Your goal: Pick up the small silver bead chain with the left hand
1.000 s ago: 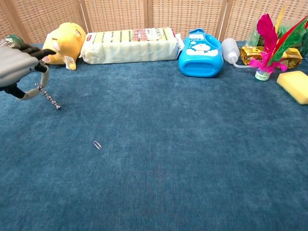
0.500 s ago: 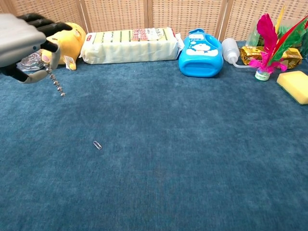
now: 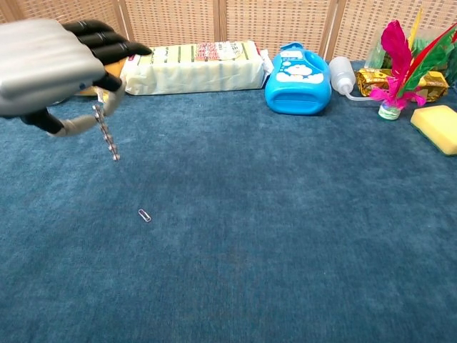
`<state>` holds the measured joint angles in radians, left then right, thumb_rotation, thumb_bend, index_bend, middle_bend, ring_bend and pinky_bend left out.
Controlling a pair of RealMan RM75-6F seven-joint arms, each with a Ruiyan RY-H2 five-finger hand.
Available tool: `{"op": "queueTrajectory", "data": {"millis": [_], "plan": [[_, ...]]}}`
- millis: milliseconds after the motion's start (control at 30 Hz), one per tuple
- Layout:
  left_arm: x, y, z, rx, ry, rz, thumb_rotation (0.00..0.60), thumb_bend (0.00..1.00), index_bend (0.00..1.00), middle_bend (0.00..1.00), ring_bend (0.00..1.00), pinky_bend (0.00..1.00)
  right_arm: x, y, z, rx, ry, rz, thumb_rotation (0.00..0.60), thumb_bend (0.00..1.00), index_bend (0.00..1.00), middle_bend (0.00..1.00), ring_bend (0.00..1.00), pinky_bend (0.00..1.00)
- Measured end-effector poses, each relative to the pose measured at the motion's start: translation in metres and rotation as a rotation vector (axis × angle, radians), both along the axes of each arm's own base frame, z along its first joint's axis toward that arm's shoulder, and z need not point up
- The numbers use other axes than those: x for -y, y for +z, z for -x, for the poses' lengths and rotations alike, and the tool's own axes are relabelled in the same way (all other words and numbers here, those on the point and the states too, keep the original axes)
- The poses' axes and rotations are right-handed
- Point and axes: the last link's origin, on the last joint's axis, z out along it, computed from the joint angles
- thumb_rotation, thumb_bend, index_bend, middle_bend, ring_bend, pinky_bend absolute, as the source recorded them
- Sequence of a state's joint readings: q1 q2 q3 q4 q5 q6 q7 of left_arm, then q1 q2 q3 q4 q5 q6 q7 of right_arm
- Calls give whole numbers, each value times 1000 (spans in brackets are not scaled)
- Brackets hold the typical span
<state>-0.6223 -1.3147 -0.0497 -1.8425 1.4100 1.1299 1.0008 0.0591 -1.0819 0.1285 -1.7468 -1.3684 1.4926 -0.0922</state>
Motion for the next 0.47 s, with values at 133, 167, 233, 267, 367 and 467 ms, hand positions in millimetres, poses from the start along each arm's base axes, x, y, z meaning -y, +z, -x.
{"op": "queueTrajectory", "data": {"millis": [133, 167, 233, 267, 367, 467], "plan": [[9, -6, -3, -32, -16, 31, 600, 756, 520, 0, 0, 0, 0, 1, 0, 2, -1, 3, 595, 0, 0, 0, 0, 0], [11, -7, -4, -40, -19, 38, 600, 756, 520, 0, 0, 0, 0, 1, 0, 3, -1, 4, 595, 0, 0, 0, 0, 0], [14, -9, -6, -51, -22, 49, 600, 756, 520, 0, 0, 0, 0, 2, 0, 5, -1, 4, 595, 0, 0, 0, 0, 0], [15, -9, -7, -57, -24, 51, 600, 756, 520, 0, 0, 0, 0, 2, 0, 6, 0, 5, 595, 0, 0, 0, 0, 0], [18, -12, -9, -74, -25, 61, 600, 756, 520, 0, 0, 0, 0, 3, 0, 8, 1, 6, 597, 0, 0, 0, 0, 0], [22, -15, -9, -88, -25, 70, 600, 756, 520, 0, 0, 0, -1, 3, 0, 9, 1, 8, 597, 0, 0, 0, 0, 0]]}}
